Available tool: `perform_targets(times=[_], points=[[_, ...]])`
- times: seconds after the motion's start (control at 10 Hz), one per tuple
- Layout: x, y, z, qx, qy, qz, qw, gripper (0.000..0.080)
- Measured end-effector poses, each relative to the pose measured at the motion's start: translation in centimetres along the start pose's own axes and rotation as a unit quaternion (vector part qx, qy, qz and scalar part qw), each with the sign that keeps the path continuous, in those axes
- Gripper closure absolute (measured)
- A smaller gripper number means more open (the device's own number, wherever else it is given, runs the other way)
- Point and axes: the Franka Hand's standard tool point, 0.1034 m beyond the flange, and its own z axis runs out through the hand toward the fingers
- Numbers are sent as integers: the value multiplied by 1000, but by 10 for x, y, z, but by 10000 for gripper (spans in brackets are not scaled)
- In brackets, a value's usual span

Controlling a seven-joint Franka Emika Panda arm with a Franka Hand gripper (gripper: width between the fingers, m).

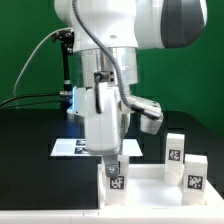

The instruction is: Assemble square table

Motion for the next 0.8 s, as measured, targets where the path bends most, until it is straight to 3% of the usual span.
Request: perform_targets(times=[0.7,0.8], points=[[2,1,0,-1,1,73,997,511],[-1,-4,-11,8,-7,72,997,332]])
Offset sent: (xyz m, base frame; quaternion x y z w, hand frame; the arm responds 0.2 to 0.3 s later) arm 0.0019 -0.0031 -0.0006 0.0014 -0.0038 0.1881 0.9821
